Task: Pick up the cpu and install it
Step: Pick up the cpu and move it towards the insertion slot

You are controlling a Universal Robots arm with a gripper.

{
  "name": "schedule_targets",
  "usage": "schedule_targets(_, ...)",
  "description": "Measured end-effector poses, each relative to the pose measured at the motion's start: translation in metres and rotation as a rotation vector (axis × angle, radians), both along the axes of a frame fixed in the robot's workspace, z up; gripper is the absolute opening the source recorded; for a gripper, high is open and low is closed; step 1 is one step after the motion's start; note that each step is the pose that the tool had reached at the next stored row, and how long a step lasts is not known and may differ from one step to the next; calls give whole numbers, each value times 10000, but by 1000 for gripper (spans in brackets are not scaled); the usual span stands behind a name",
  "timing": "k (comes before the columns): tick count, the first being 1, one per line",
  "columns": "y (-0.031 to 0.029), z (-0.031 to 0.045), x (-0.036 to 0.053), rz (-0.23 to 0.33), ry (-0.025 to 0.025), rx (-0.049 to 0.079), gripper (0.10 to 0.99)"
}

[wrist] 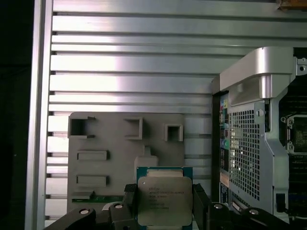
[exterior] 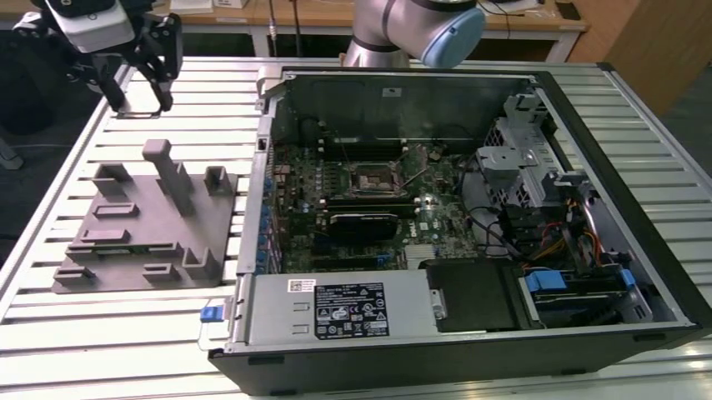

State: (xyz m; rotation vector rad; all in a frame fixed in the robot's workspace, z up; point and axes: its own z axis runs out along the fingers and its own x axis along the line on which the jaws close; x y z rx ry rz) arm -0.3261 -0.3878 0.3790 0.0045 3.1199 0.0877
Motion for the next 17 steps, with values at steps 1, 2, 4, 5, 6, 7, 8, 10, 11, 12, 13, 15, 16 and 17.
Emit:
schedule_targets(1,1,0,13,0,0,1,545)
schedule_targets(2,3,0,26,0,0,1,545)
schedule_targets(4,5,-1,50,0,0,1,545)
schedule_targets(5,6,-1,62,0,-1,1,545)
schedule_targets(6,7,0,76,0,0,1,545)
schedule_targets(7,8,-1,91,0,-1,1,545)
schedule_targets(8,10,-1,104,0,-1,1,545)
schedule_targets(10,12,-1,132,0,0,1,545)
schedule_targets(11,13,0,146,0,0,0,545)
schedule_targets(12,14,0,160,0,0,0,545)
schedule_targets(13,15,0,174,0,0,1,545)
schedule_targets(15,17,0,202,0,0,0,545)
schedule_targets(16,18,0,215,0,0,0,545)
schedule_targets(17,20,-1,229,-1,-1,1,545)
